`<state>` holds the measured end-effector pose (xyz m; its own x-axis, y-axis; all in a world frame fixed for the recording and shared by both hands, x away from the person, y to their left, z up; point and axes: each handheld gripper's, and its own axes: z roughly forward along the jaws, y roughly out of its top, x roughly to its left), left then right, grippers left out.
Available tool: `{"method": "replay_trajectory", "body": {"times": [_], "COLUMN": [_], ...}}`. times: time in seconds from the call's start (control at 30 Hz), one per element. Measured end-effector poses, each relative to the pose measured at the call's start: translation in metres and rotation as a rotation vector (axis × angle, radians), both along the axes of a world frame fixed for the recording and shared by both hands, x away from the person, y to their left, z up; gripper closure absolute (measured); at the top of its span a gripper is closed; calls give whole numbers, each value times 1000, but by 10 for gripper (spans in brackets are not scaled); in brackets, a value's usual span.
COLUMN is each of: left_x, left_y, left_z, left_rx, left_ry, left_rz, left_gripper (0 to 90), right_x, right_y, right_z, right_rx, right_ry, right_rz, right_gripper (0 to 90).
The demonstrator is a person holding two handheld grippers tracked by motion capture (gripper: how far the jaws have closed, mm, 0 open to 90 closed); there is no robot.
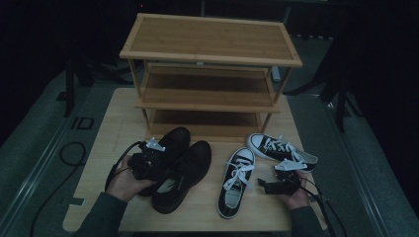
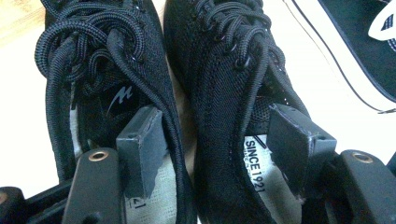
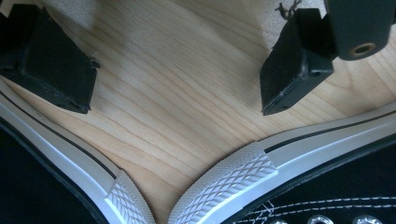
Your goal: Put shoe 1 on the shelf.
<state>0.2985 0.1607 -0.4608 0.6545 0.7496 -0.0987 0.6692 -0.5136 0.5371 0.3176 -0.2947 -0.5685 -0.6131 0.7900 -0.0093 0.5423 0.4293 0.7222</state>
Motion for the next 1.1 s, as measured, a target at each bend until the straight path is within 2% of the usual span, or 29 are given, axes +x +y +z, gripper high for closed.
{"method": "replay_trajectory", "body": {"times": [0.07, 0.17, 0.37, 0.53, 0.7, 0.8, 0.93, 1.1], "left_x": [2, 4, 6, 12, 17, 16, 16, 16], "left_y": [1, 2, -6, -12, -12, -11, -9, -10], "left_z": [-1, -2, -6, -13, -16, -18, -18, -17], "left_rx": [20, 3, 53, 84, 82, 69, 55, 65], "left_ry": [-3, 12, 4, 14, 30, 12, 14, 17], "left_rz": [33, 36, 40, 55, 67, 70, 77, 83], "left_gripper": [472, 555, 534, 540, 626, 711, 824, 837], "right_x": [0, 0, 0, 0, 0, 0, 0, 0], "right_y": [0, 0, 0, 0, 0, 0, 0, 0], "right_z": [0, 0, 0, 0, 0, 0, 0, 0], "right_rx": [0, 0, 0, 0, 0, 0, 0, 0], "right_ry": [0, 0, 0, 0, 0, 0, 0, 0], "right_rz": [0, 0, 0, 0, 0, 0, 0, 0], "right_gripper": [108, 108, 108, 108, 108, 108, 108, 108]}}
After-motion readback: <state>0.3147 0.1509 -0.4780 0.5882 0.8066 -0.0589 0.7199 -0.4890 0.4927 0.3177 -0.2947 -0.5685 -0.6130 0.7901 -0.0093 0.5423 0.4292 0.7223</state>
